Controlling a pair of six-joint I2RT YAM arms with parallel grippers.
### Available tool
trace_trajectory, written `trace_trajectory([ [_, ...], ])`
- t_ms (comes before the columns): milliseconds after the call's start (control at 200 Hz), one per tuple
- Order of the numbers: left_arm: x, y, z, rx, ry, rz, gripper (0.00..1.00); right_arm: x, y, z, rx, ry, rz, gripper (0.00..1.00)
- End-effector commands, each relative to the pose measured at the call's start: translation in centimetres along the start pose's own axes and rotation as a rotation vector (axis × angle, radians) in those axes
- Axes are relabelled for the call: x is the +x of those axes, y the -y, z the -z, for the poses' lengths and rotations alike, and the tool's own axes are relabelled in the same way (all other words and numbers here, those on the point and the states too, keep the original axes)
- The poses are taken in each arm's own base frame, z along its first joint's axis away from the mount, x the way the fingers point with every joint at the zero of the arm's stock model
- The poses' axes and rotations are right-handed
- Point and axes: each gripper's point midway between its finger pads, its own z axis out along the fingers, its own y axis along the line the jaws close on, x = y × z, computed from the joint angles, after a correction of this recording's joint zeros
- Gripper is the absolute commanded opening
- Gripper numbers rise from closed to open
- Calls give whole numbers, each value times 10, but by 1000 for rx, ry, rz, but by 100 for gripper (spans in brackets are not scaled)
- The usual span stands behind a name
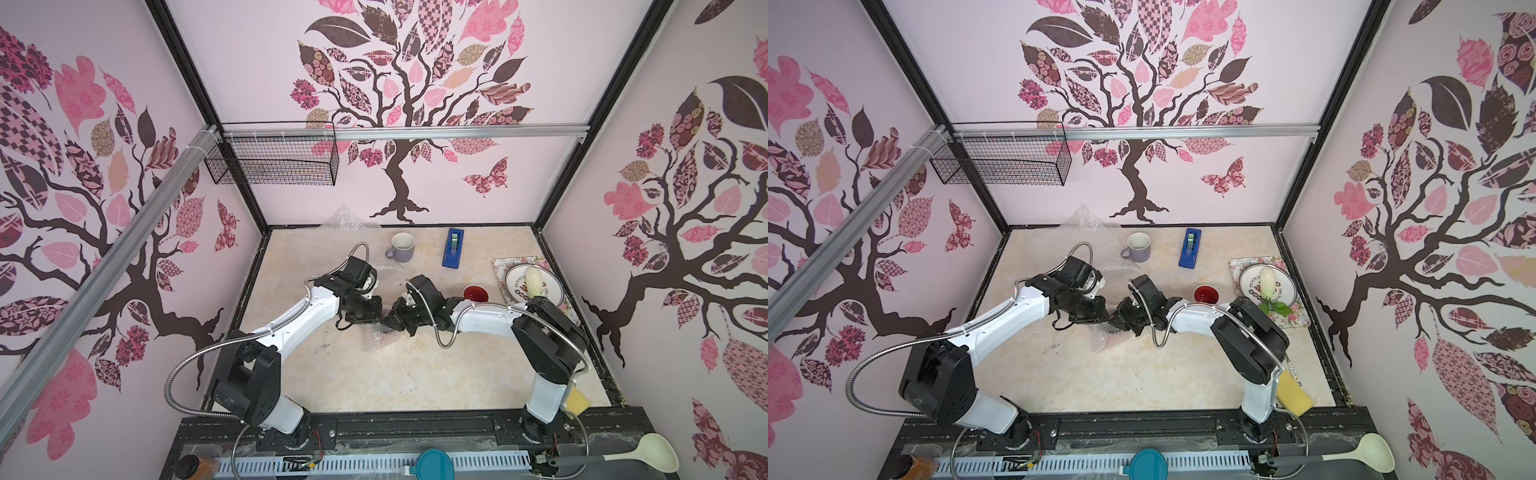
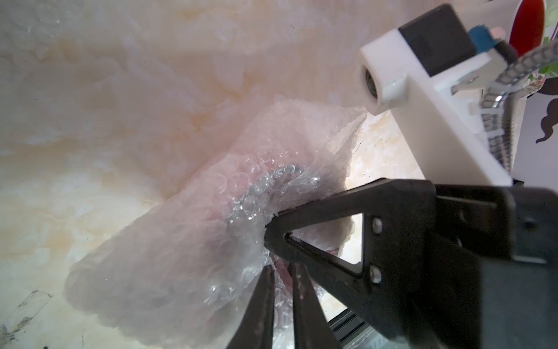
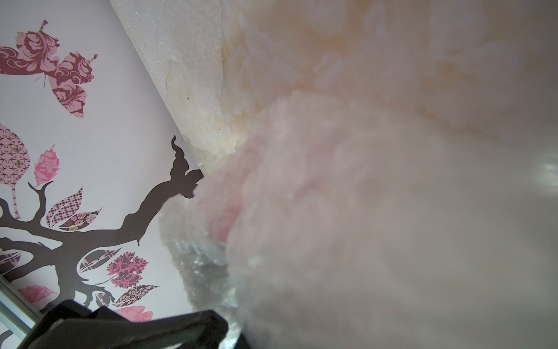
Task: Wrap mugs in bubble wrap
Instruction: Stick the tape on the bubble wrap.
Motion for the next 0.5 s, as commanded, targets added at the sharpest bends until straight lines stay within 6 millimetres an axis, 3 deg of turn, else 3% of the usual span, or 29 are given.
trace_trajectory([
  [0,-21,6,6,1,48,-35,23,3,21,-2,88,10,-31,0],
  [245,-24,-3,8,-55,39,-38,22,4,16,1,81,12,-15,0],
  [495,-43,30,43,83,162,9,15,4,5,3,15,15,16,0],
])
